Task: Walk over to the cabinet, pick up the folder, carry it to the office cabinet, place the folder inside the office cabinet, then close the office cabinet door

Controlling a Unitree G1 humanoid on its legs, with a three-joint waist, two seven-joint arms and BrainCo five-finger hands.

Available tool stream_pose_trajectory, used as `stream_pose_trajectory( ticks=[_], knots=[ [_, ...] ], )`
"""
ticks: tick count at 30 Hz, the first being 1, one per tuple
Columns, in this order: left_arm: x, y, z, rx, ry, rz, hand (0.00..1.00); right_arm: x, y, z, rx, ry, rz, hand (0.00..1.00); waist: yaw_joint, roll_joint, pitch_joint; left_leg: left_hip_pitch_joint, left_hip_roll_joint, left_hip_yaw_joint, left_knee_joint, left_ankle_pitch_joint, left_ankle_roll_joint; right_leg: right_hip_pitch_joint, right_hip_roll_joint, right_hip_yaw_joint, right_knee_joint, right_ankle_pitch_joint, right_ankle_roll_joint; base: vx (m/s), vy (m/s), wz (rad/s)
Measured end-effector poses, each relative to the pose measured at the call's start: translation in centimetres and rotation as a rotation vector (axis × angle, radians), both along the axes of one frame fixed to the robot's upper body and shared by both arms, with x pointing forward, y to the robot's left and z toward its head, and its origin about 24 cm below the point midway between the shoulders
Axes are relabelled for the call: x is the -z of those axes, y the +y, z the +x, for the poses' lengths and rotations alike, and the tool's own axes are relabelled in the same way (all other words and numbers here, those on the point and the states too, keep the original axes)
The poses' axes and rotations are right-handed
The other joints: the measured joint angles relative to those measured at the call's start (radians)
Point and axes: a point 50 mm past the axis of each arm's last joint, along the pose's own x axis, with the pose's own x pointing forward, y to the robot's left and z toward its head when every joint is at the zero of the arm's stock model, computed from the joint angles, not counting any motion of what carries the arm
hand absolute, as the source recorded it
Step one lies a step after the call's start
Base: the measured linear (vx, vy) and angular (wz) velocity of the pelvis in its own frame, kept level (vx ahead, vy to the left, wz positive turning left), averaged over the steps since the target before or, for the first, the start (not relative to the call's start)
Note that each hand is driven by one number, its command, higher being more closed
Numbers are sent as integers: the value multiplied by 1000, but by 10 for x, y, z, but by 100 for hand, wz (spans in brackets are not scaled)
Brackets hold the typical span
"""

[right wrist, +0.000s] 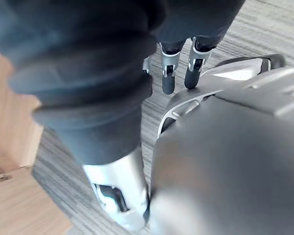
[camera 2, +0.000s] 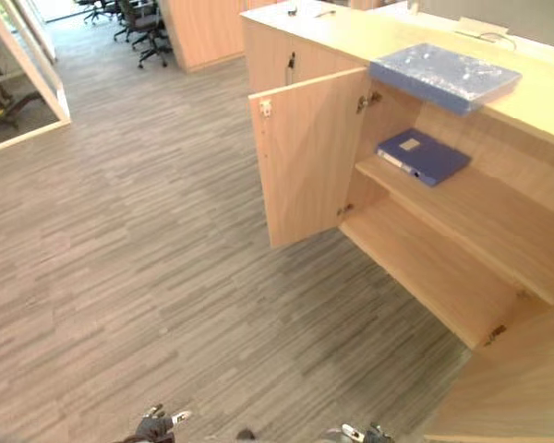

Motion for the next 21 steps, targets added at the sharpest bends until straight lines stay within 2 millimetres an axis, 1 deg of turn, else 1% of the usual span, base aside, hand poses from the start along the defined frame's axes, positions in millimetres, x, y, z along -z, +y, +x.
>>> stream_pose_trajectory(
  ticks=[1, 2, 3, 4, 5, 6, 7, 8, 9, 10, 11, 13, 16, 17, 18, 19, 20, 21],
  knots=[
    [-1, 2, 2, 17, -1, 10, 0, -1, -1, 2, -5, -6, -2, 0, -1, 2, 2, 15, 2, -3, -8, 0, 0, -20, -6, -26, 48, -9, 9, 201, 180, -4],
    [-2, 5, 6, 58, -3, 31, 0, -1, 0, 6, -12, -14, -1, 0, -5, 4, 3, 38, 14, -10, -16, 0, 0, -43, 6, -73, 86, -46, 32, 205, 75, 2],
    [-4, 4, 10, 85, -9, 42, 0, -1, 2, 9, -24, -21, 3, 0, -6, 11, 10, 57, 31, -14, -19, 0, 0, -61, 41, -120, 71, -88, 38, 231, 1, 3],
    [-4, 2, 14, 102, -15, 42, 0, -2, 4, 12, -38, -32, 3, 0, -7, 18, 18, 71, 47, -15, -24, 0, 0, -78, 73, -147, 40, -107, 40, 177, -59, 0],
    [-5, 0, 16, 112, -20, 40, 0, -2, 5, 14, -51, -39, 4, 0, -7, 18, 22, 78, 54, -14, -27, -2, -2, -96, 94, -156, 9, -110, 41, 159, -117, 0],
    [-5, -3, 19, 119, -25, 34, 0, -3, 8, 19, -70, -49, 8, 0, -11, 16, 26, 85, 65, -12, -31, -12, -18, -127, 128, -178, -72, -108, 41, 154, -185, 0],
    [-5, -6, 22, 128, -33, 28, 0, -3, 12, 22, -76, -56, 16, 0, -13, 2, 34, 98, 59, -7, -39, -21, -31, -148, 150, -198, -189, -91, 33, 146, -210, -4],
    [-5, -7, 23, 128, -34, 25, 0, -2, 15, 23, -76, -58, 23, 0, -12, -11, 40, 108, 49, -3, -44, -23, -39, -152, 160, -202, -271, -58, 22, 145, -227, -11],
    [-1, -21, 18, 129, -16, -15, 0, -3, 12, 25, -68, -62, 19, 0, -13, 7, 50, 121, 60, -1, -53, -27, -52, -134, 188, -224, -295, -37, -50, 140, -192, -16],
    [2, -31, 14, 129, -5, -47, 0, -4, 6, 24, -66, -54, 5, 0, -14, 34, 45, 110, 83, 2, -62, -29, -64, -137, 219, -234, -313, -50, -56, 145, -175, -11],
    [2, -31, 15, 129, -8, -48, 0, -4, 6, 25, -60, -55, 6, 0, -14, 34, 47, 109, 88, 1, -63, -30, -66, -137, 224, -235, -312, -57, -56, 119, -168, -6],
    [2, -29, 15, 115, -9, -47, 0, -3, 6, 24, -43, -45, 14, 0, -13, 29, 50, 116, 114, 2, -69, -30, -75, -129, 251, -244, -312, -85, -54, 74, -158, 0],
    [3, -27, 10, 90, 0, -51, 0, -1, 7, 17, -6, -29, 25, 0, -15, 31, 45, 136, 155, 23, -78, -48, -96, -117, 296, -249, -318, -123, -55, 92, -149, -8],
    [4, -25, 6, 75, 7, -53, 0, 0, 8, 14, 24, -25, 35, 0, -17, 37, 36, 133, 176, 30, -48, -60, -111, -108, 311, -253, -321, -142, -54, 112, -116, 0],
    [4, -21, 4, 63, 11, -48, 0, 2, 9, 8, 46, -14, 43, 0, -20, 27, 38, 97, 206, 46, 70, -86, -151, -95, 316, -257, -323, -159, -52, 175, -187, 8],
    [3, -17, 4, 62, 10, -40, 0, 3, 10, 5, 55, -3, 48, 0, -25, 21, 39, 65, 226, 58, 159, -100, -171, -82, 318, -258, -331, -159, -48, 198, -209, 10],
    [3, -14, 4, 62, 11, -32, 0, 4, 10, 0, 63, 14, 54, 0, -29, 13, 37, 16, 260, 70, 306, -108, -184, -54, 328, -256, -355, -157, -47, 262, -241, -8],
    [2, -11, 2, 35, 6, -31, 0, 4, 9, -3, 73, 25, 56, 0, -28, 11, 38, -41, 319, 79, 503, -99, -190, -7, 355, -245, -398, -149, -49, 218, -154, -29]
  ],
)
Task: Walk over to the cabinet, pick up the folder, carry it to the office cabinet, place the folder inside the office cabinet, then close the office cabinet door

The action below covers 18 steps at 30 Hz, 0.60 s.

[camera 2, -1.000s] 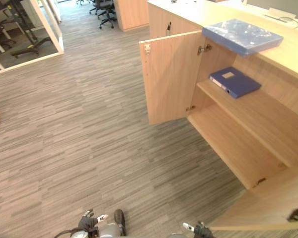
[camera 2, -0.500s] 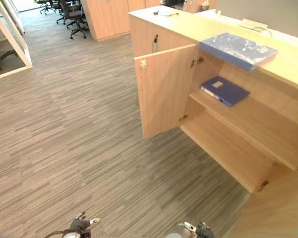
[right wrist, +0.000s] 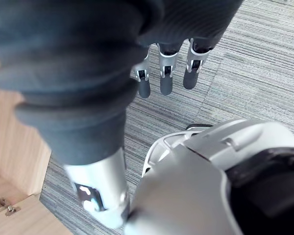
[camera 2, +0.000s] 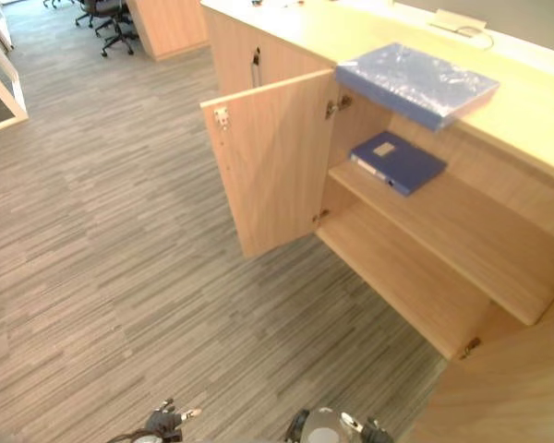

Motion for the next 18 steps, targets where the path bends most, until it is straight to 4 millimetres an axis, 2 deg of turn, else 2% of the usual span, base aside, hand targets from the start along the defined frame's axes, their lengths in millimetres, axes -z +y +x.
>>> stream_pose_trajectory(
  ticks=[2, 4, 6, 8, 9, 10, 11, 12, 13, 14, 15, 16, 18],
  knots=[
    [-1, 4, -5, -33, -6, 7, 0, 0, 0, 1, -14, -3, -2, 0, 5, 2, -4, -61, 62, 22, 247, -14, -5, 65, 44, 56, -66, 18, -17, 289, -46, -82],
    [-1, 5, -4, -38, -13, 10, 0, -1, -1, 6, -26, -10, -4, 0, 18, 1, -10, -105, 63, 30, 289, -42, 5, 101, 70, 117, -120, 38, -31, 262, 37, -100],
    [-3, 6, 0, -49, -36, 11, 0, -2, 0, 10, -34, -19, -5, 0, 34, -2, -9, -173, 41, 11, 230, -71, 23, 118, 78, 186, -164, 65, -28, 237, 89, -107],
    [-4, 6, 3, -54, -53, 13, 0, -2, 1, 12, -62, -17, -8, 0, 39, -4, -8, -222, 0, -64, 107, -77, 25, 138, 66, 247, -186, 76, -13, 232, 156, -108],
    [-5, 6, 4, -53, -60, 14, 0, -2, 1, 14, -77, -20, -11, 0, 46, -10, -5, -229, -47, -152, -22, -74, 22, 146, 46, 295, -189, 79, -7, 212, 197, -98],
    [-5, 6, 4, -52, -61, 15, 0, -2, 1, 14, -87, -19, -12, 0, 48, -11, -5, -227, -71, -208, -97, -67, 21, 149, 36, 318, -193, 82, 3, 207, 255, -123],
    [-5, 6, 4, -54, -59, 18, 0, -2, 2, 15, -109, -22, -17, 0, 50, -12, -5, -220, -115, -337, -232, -39, 23, 155, 18, 359, -210, 87, 31, 188, 268, -110],
    [-5, 6, 3, -57, -55, 21, 0, -2, 3, 16, -120, -24, -18, 0, 51, -11, -6, -214, -139, -443, -321, 2, 19, 164, 5, 397, -221, 88, 65, 198, 318, -103],
    [-4, 7, 3, -60, -53, 23, 0, -2, 4, 14, -133, -17, -19, 0, 55, -8, -8, -208, -144, -484, -348, 29, 18, 167, 0, 413, -223, 85, 83, 322, 511, -89],
    [-4, 6, 0, -65, -44, 24, 0, -1, 2, 9, -152, -1, -28, 0, 60, 8, -18, -199, -151, -537, -366, 121, 14, 173, -1, 445, -224, 78, 120, 322, 515, -72],
    [-4, 10, 1, -81, -47, 30, 0, 0, 10, 7, -163, 7, -14, 0, 62, -20, -18, -191, -179, -526, -348, 172, -2, 186, -31, 463, -226, 76, 145, 448, 623, -77],
    [-6, 20, 0, -81, -43, 58, 0, 3, 20, 4, -201, 19, 6, 0, 62, -65, -36, -176, -223, -484, -356, 152, 31, 182, -86, 452, -240, 113, 184, 303, 380, -62],
    [-7, 25, -1, -88, -40, 67, 0, 2, 22, 7, -207, 8, 11, 0, 66, -76, -43, -153, -258, -423, -362, 130, 63, 176, -135, 459, -265, 174, 205, 251, 343, -68]
  ],
)
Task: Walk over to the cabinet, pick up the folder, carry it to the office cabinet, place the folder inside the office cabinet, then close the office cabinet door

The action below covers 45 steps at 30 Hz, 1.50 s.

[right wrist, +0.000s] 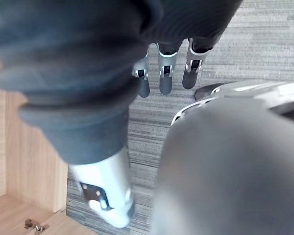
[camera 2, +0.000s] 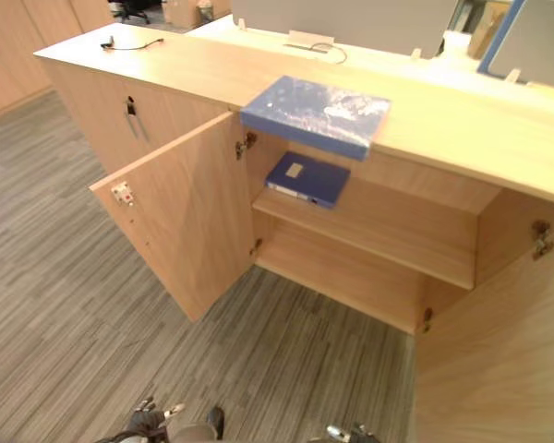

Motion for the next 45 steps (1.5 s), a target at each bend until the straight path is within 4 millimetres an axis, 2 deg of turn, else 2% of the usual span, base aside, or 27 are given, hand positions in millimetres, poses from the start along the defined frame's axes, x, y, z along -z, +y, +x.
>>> stream_pose_trajectory(
  ticks=[2, 4, 7, 11, 14, 15, 16, 17, 18, 19, 20, 21, 22, 24, 27, 28, 29, 31, 33, 34, 36, 38, 40, 41, 42, 43, 45],
  knots=[
    [1, 1, -6, 2, 16, 4, 0, -1, 0, 5, -6, -16, 1, 0, 5, 6, -9, 49, -30, 70, -49, -3, 34, -18, -42, 10, -4, 46, 0, 177, 339, -95],
    [2, 4, -12, 12, 35, 13, 0, -2, -3, 7, -9, -29, -5, 0, 3, 15, -18, 90, -65, 122, -86, -8, 58, -52, -87, 44, 40, 57, -1, 136, 315, -80],
    [1, 2, -9, 51, 33, 17, 0, -8, -18, 15, -10, -73, -48, 0, -19, 40, -25, 142, -108, 141, -128, -11, 92, -143, -148, 54, 239, 61, -7, 124, 235, -17],
    [3, -2, -12, 97, 46, 15, 0, -13, -29, 20, 32, -116, -72, 0, -35, 63, -22, 225, -119, 149, -168, -16, 105, -226, -202, 17, 498, 104, -93, 75, 128, -2],
    [4, -1, -20, 90, 67, 13, 0, -14, -29, 25, 34, -136, -74, 0, -37, 69, -21, 249, -94, 188, -195, -14, 101, -270, -206, -48, 561, 86, -94, 42, 28, -37],
    [5, -1, -21, 86, 70, 13, 0, -15, -29, 26, 40, -140, -74, 0, -37, 71, -21, 250, -83, 198, -200, -13, 98, -282, -199, -70, 572, 66, -85, 47, -56, -60],
    [5, -2, -22, 84, 70, 10, 0, -15, -29, 28, 41, -143, -70, 0, -37, 76, -17, 253, -65, 211, -206, -12, 94, -297, -178, -114, 582, 9, -75, 38, -144, -55],
    [5, -5, -18, 85, 62, 3, 0, -15, -28, 30, 37, -144, -64, 0, -40, 89, -1, 261, -30, 221, -206, -19, 81, -304, -122, -164, 566, -77, -70, 44, -323, -56],
    [4, -8, -11, 90, 46, -4, 0, -13, -24, 30, 37, -128, -50, 0, -40, 98, 13, 263, 4, 228, -200, -39, 72, -324, -47, -186, 522, -113, -72, 35, -368, -37],
    [3, -8, -8, 92, 38, -2, 0, -12, -21, 27, 38, -114, -38, 0, -40, 95, 17, 263, 12, 229, -199, -44, 65, -333, -15, -189, 473, -110, -73, 13, -425, -12],
    [4, -12, -3, 96, 29, -17, 0, -10, -18, 22, 48, -99, -22, 0, -45, 75, 33, 279, -1, 216, -201, -54, 41, -319, 17, -195, 367, -82, -155, 44, -320, -18],
    [7, -28, -1, 104, 30, -62, 0, -10, -23, 20, 45, -91, -36, 0, -39, 99, 38, 286, 13, 178, -204, -53, 37, -305, 54, -197, 345, -88, -161, 61, -289, -24],
    [7, -33, 1, 107, 26, -75, 0, -11, -26, 20, 45, -92, -42, 0, -40, 112, 37, 284, 22, 170, -204, -54, 38, -304, 71, -199, 339, -95, -167, 88, -233, -32],
    [6, -44, 11, 121, -1, -95, 0, -10, -24, 15, 55, -80, -38, 0, -43, 113, 38, 290, 66, 162, -209, -54, 30, -288, 113, -225, 335, -119, -190, 79, -256, 5],
    [4, -54, 17, 138, -22, -110, 0, -8, -23, 11, 69, -65, -31, 0, -42, 110, 37, 306, 116, 139, -218, -55, 24, -226, 165, -276, 277, -141, -193, 80, -184, 38],
    [4, -53, 18, 138, -24, -109, 0, -7, -23, 9, 70, -59, -29, 0, -42, 108, 37, 302, 127, 141, -200, -60, 15, -207, 179, -284, 252, -142, -191, 104, -155, 40],
    [3, -52, 18, 138, -30, -103, 0, -7, -22, 8, 73, -52, -27, 0, -40, 103, 35, 275, 146, 148, -129, -78, -13, -172, 196, -303, 210, -140, -188, 115, -121, 39],
    [2, -44, 20, 158, -32, -77, 0, -5, -18, 7, 79, -47, -21, 0, -33, 82, 32, 178, 171, 177, 111, -113, -67, -120, 204, -321, 150, -135, -183, 149, -118, 28],
    [1, -40, 21, 160, -39, -66, 0, -5, -17, 8, 77, -48, -20, 0, -30, 77, 31, 115, 195, 206, 260, -118, -73, -82, 210, -322, 116, -121, -192, 155, -45, 0],
    [0, -38, 19, 153, -42, -59, 0, -5, -15, 8, 81, -47, -18, 0, -20, 80, 30, 54, 237, 255, 435, -132, -78, -34, 224, -321, 70, -99, -208, 234, -4, -17],
    [-1, -34, 21, 153, -52, -49, 0, -5, -14, 11, 86, -53, -17, 0, -3, 75, 31, 7, 245, 300, 508, -169, -61, 2, 222, -298, 41, -92, -207, 256, 28, -36],
    [-2, -33, 21, 157, -53, -43, 0, -6, -13, 16, 82, -65, -15, 0, 13, 74, 32, -34, 219, 316, 459, -191, -33, 18, 207, -265, 31, -86, -197, 213, 95, -56],
    [-2, -30, 20, 157, -47, -38, 0, -8, -10, 25, 55, -85, -12, 0, 20, 66, 37, -56, 161, 313, 275, -170, -2, 38, 164, -220, 42, -83, -180, 298, 231, -59],
    [-2, -31, 19, 157, -47, -40, 0, -8, -10, 26, 51, -88, -14, 0, 20, 68, 36, -55, 149, 314, 205, -118, 20, 45, 158, -217, 44, -85, -160, 286, 268, -33],
    [-1, -35, 18, 161, -45, -49, 0, -9, -11, 26, 42, -93, -21, 0, 20, 85, 32, -55, 142, 309, 86, 47, 61, 58, 166, -210, 43, -104, -115, 197, 196, -10],
    [-2, -31, 19, 167, -47, -39, 0, -7, -4, 25, 38, -88, -5, 0, 19, 65, 30, -43, 126, 315, 89, 30, 67, 70, 146, -198, 38, -115, -97, 255, 213, 3],
    [-5, -20, 22, 172, -53, -9, 0, -5, 14, 24, 2, -87, 35, 0, 19, 7, 31, -2, 49, 320, -14, 54, 81, 71, 96, -190, 15, -104, -95, 257, 195, 14]
  ],
)
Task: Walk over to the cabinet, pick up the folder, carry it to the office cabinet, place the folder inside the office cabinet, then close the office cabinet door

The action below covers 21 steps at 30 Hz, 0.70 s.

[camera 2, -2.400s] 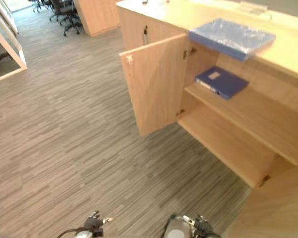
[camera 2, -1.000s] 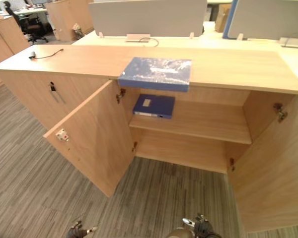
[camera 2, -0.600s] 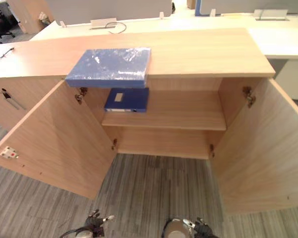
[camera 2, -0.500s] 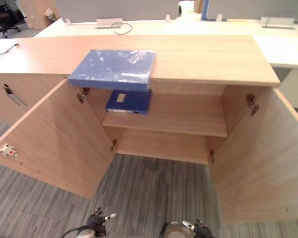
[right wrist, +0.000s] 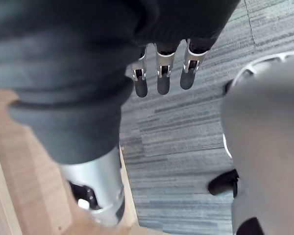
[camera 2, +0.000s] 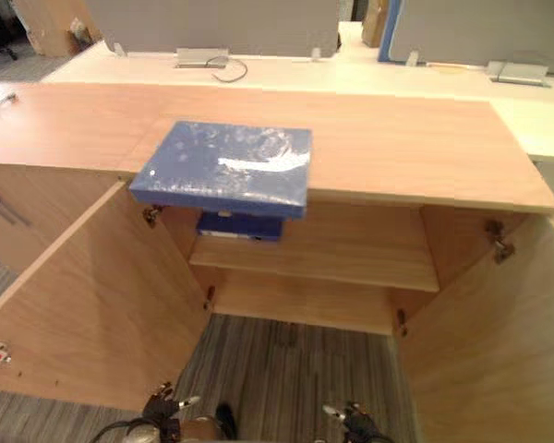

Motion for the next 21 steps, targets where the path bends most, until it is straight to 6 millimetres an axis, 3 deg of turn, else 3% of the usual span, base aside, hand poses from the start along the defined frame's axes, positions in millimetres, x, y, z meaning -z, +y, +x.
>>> stream_pose_trajectory(
  ticks=[1, 3, 9, 18, 21],
  knots=[
    [0, 1, 0, 1, 0, 2, 0, 0, 2, 0, -7, 0, 1, 0, 1, -10, -2, 9, -15, 0, -24, 7, 5, 1, -10, 0, -4, 5, 6, 218, 190, 12],
    [1, 0, -3, 5, 7, -3, 0, 0, 3, 1, -9, -3, 3, 0, 3, -3, 4, 74, -53, 6, -128, 42, 17, 20, -28, 4, -10, 27, 7, 166, 148, 6],
    [2, -1, -4, 39, 18, 4, 0, 0, 4, 2, -23, -5, -1, 0, -2, 0, 5, 138, -65, 10, -277, 113, 5, 22, -12, 23, -39, 46, 23, 35, 41, -7],
    [3, -6, -5, 80, 30, 1, 0, -1, -6, 2, -44, 0, -34, 0, -9, 22, 1, 137, -77, 7, -279, 116, 5, 16, -20, 25, -50, 46, 23, -21, 25, -6],
    [4, -14, -6, 70, 27, -31, 0, -4, -20, 7, -50, -7, -69, 0, -10, 55, 10, 139, -104, -44, -284, 67, 14, -50, -68, 24, 82, 19, 24, -42, 103, -16]
  ],
)
